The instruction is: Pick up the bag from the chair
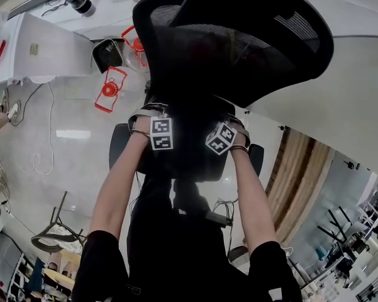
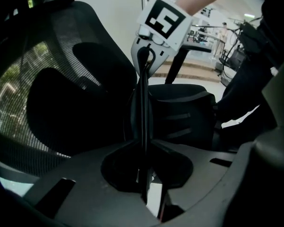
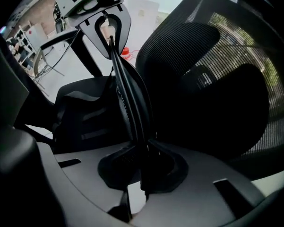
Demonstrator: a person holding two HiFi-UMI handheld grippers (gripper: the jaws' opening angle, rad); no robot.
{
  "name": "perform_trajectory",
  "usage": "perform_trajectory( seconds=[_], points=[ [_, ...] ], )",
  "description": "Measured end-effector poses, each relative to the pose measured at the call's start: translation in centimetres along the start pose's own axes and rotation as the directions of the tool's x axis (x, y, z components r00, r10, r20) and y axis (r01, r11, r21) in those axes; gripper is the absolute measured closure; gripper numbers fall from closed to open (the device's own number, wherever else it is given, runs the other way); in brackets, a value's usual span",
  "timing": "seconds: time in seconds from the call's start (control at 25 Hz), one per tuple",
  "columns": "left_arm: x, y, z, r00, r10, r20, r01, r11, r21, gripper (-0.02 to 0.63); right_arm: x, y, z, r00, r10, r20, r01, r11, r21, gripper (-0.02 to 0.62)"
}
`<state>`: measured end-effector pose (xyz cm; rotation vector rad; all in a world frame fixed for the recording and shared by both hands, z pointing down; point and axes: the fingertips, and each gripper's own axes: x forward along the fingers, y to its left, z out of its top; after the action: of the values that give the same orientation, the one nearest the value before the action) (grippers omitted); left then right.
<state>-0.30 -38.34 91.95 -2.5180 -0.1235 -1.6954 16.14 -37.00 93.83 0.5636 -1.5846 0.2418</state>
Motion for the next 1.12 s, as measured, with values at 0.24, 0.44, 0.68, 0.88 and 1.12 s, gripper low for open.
perform_trajectory(
  seconds=[0.24, 0.44, 0.68, 0.88, 1.12],
  points=[
    [-1.3, -1.5, 1.7, 0.999, 0.029, -0.026, -0.029, 0.999, 0.02, 0.572, -2.5, 1.5, -1.4, 1.0, 0.025, 0.015, -0.025, 1.0, -0.013, 0.575],
    [-4.2, -5.1, 3.3, 0.999, 0.012, -0.037, -0.012, 1.0, 0.002, 0.572, -7.3, 3.6, -2.6, 0.998, 0.049, 0.04, -0.048, 0.999, -0.016, 0.575],
    [-9.3, -11.3, 5.6, 0.998, 0.025, -0.051, -0.027, 0.999, -0.032, 0.572, -13.8, 8.5, -4.5, 0.994, 0.064, 0.09, -0.06, 0.997, -0.049, 0.575],
    [-14.6, -15.6, 7.9, 0.993, 0.11, -0.052, -0.114, 0.99, -0.078, 0.572, -19.9, 10.6, -5.3, 0.982, -0.01, 0.189, 0.014, 1.0, -0.019, 0.575],
    [-19.6, -22.5, 10.4, 0.982, 0.176, -0.072, -0.182, 0.978, -0.105, 0.572, -26.2, 15.1, -7.4, 0.967, -0.006, 0.254, 0.022, 0.998, -0.059, 0.575]
  ],
)
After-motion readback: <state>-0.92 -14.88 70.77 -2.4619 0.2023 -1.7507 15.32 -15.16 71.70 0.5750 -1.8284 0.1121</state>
